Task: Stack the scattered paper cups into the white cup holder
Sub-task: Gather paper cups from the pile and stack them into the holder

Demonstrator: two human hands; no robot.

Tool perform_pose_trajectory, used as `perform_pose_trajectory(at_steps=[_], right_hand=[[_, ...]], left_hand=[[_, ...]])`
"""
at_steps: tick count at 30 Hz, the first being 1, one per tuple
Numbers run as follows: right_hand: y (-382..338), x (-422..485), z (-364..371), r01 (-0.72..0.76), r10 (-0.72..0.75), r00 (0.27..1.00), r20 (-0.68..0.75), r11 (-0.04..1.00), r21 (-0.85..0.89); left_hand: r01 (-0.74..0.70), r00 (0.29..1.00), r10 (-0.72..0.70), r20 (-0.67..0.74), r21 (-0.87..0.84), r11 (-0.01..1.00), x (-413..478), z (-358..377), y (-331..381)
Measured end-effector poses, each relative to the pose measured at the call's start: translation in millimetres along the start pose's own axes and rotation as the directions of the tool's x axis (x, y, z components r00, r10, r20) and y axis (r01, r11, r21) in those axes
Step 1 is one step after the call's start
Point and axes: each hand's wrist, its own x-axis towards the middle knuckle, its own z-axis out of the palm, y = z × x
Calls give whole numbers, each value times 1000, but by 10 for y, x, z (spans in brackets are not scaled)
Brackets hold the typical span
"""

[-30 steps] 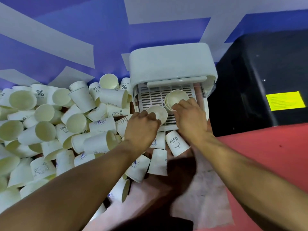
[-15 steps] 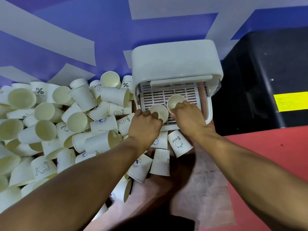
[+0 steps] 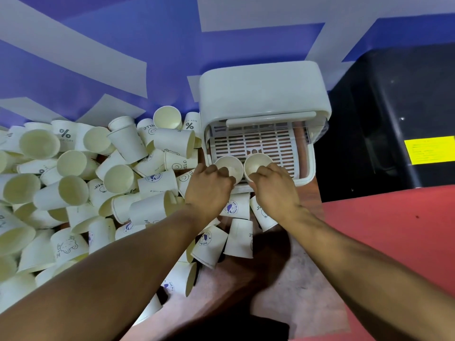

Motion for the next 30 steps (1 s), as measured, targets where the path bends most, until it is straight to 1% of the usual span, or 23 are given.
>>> perform_pose_trajectory(at_steps=[7, 12, 14, 15, 18, 20, 22, 25, 27, 29, 30], right_hand=[[-26, -36, -39, -40, 39, 999, 33, 999, 25], [-76, -64, -70, -46, 44, 998, 43, 997, 56], [-108, -72, -87, -63, 65, 998, -21, 994, 94], [-132, -78, -104, -65, 75, 994, -80, 990, 129], [-262, -113, -176, -2, 75, 950, -303, 972, 236], [-405, -153, -222, 32, 78, 931, -357, 956, 292], [-584, -197, -239, 47, 85, 939, -333, 928, 369], [-885, -203, -218, 12, 104, 974, -200, 863, 506], [-1088, -144, -176, -75, 144, 987, -68, 799, 597], [-1255, -46, -145, -188, 199, 978, 64, 702, 687], [-1327, 14, -134, -234, 212, 970, 121, 662, 712]], left_hand=[[24, 998, -22, 52, -35, 999, -25, -64, -16], [-17, 1000, 18, 17, -52, 998, -73, -101, -70], [-28, 999, 26, -20, -96, 995, -129, -132, -106], [-28, 999, 23, -44, -124, 992, -173, -153, -141], [-19, 995, 3, -101, -153, 988, -361, -232, -322], [1, 996, -16, -86, -165, 986, -529, -301, -511], [31, 999, -35, -20, -193, 981, -700, -397, -723], [38, 992, -14, 128, -187, 982, -931, -488, -974], [4, 970, 30, 241, -136, 991, -1052, -507, -1043], [-84, 940, 99, 326, -58, 995, -1120, -504, -1042], [-127, 929, 128, 347, -25, 992, -1135, -508, -1038]])
